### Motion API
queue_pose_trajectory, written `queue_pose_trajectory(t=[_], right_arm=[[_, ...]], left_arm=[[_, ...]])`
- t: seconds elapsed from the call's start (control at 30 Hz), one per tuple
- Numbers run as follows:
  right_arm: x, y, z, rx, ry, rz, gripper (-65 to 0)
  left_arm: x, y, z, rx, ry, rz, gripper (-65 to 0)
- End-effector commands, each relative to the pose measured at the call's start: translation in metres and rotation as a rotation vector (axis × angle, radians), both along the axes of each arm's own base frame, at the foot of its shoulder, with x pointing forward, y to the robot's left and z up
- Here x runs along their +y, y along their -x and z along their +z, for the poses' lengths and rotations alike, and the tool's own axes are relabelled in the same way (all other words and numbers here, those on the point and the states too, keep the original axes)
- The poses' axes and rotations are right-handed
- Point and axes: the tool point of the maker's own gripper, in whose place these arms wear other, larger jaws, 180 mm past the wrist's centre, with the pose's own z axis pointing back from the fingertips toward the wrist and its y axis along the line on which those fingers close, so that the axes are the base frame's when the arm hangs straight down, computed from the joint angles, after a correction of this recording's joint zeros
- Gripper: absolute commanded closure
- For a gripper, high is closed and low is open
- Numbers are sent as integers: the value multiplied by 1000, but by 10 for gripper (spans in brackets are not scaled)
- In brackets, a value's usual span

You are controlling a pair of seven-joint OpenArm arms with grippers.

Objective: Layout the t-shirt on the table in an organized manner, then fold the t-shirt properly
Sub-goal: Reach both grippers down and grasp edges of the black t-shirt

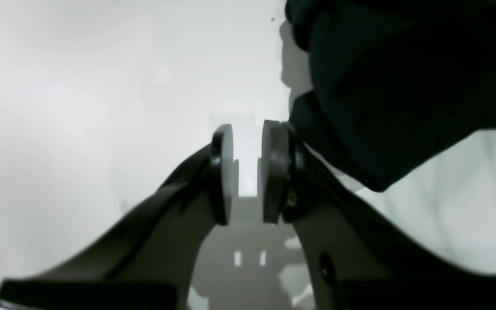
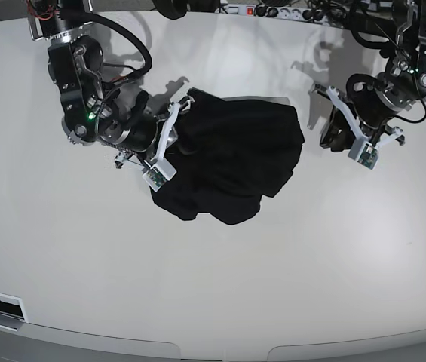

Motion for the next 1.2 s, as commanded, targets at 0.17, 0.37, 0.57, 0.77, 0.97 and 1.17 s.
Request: queue_pose_trajectory(t=[0.17, 0.37, 0.57, 0.77, 0.97, 1.17], right_arm=[[17, -40, 144, -348, -255, -10, 0], [-2, -38, 254, -701, -303, -39, 0], [-32, -50, 291, -809, -315, -210, 0], [-17, -33, 299, -834, -367, -88, 0], [12, -16, 314, -822, -492, 28, 0], [17, -23, 320, -912, -424, 41, 0]], left_arm=[[0, -6, 10, -37, 9, -9, -136], [0, -6, 10, -37, 5, -9, -136], [1, -5, 8, -23, -1, -8, -136], [1, -5, 8, -23, -1, -8, -136], [1, -5, 8, -24, -1, -8, -136], [7, -5, 6, -27, -60, -16, -136]])
